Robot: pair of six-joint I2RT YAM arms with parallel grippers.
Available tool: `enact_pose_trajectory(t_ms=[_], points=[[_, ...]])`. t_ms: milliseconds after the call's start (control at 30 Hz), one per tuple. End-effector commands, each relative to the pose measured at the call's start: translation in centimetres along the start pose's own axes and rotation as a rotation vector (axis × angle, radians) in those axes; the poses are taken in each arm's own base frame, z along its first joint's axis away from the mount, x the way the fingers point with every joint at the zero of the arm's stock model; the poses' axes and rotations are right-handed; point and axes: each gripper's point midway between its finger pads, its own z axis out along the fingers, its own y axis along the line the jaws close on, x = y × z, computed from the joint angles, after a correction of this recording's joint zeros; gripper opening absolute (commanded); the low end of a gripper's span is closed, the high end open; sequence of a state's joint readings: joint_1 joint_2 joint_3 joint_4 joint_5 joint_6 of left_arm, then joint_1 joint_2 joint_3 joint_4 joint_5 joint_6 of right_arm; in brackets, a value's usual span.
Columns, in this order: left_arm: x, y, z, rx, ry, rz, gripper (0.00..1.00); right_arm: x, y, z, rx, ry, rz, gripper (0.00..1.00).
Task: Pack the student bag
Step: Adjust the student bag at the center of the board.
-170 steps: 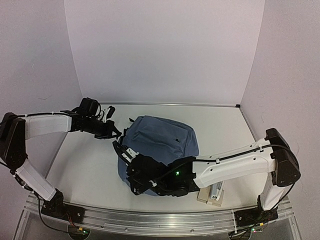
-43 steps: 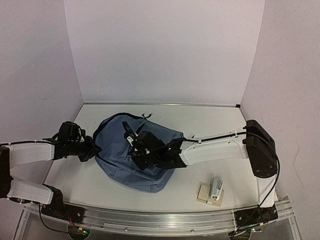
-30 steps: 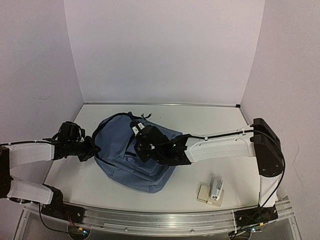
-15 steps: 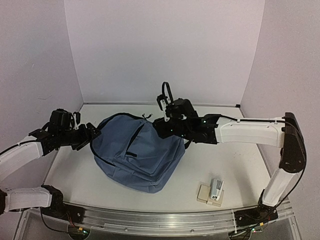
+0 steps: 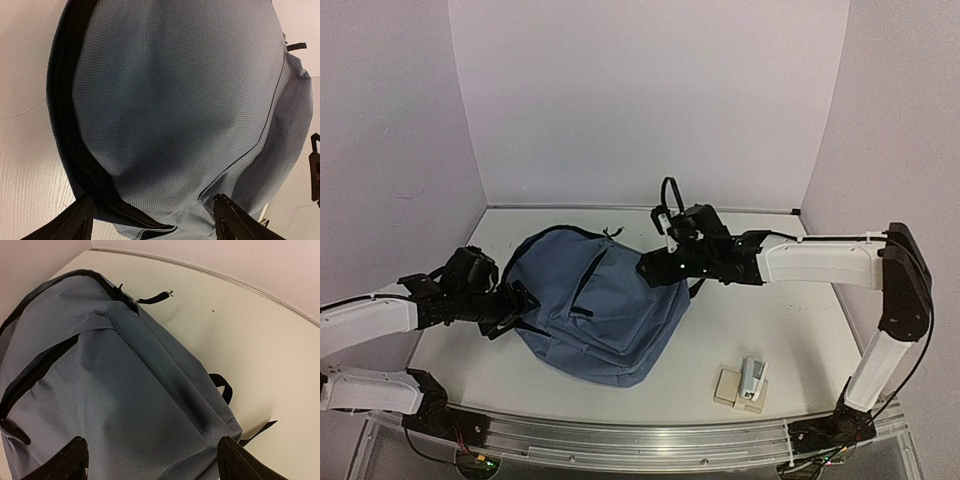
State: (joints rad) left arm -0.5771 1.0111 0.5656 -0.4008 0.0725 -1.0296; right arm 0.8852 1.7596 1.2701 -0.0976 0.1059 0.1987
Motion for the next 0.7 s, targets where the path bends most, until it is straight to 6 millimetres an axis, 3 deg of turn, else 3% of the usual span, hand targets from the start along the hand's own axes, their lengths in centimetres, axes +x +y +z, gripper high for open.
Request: enact_pose_trajectory(t_ms=[0, 100, 167, 300, 367, 500, 667], points=[[0.1, 1.4, 1.0, -0.053, -0.015, -0.048, 0.78, 1.3, 0.2, 2.5, -0.05, 0.053, -0.066, 0.85], [-0.1, 1.8, 1.5, -0.075, -0.022, -0.039, 0.69, 1.5, 0.1, 3.9, -0.102, 0.077, -0.093, 0.81], [-0.8, 2.0, 1.7, -0.085, -0.062, -0.026, 0.62, 1.9, 0.5, 4.6, -0.136, 0.092, -0.11, 0.68], [-2.5, 2.4, 1.8, -0.111, -0.152, 0.022, 0.42, 2.9, 1.5, 4.8, -0.197, 0.122, -0.095, 0.16], [-3.3, 2.2, 2.1, -0.114, -0.181, 0.059, 0.35, 3.7, 1.6, 4.3, -0.207, 0.14, -0.065, 0.01], [-5.0, 1.2, 3.2, -0.097, -0.189, 0.118, 0.27, 5.7, 1.4, 2.2, -0.204, 0.173, -0.017, 0.0], [-7.2, -1.9, 5.1, -0.02, -0.181, 0.213, 0.25, 7.8, 1.8, -1.3, -0.18, 0.186, 0.044, 0.0]])
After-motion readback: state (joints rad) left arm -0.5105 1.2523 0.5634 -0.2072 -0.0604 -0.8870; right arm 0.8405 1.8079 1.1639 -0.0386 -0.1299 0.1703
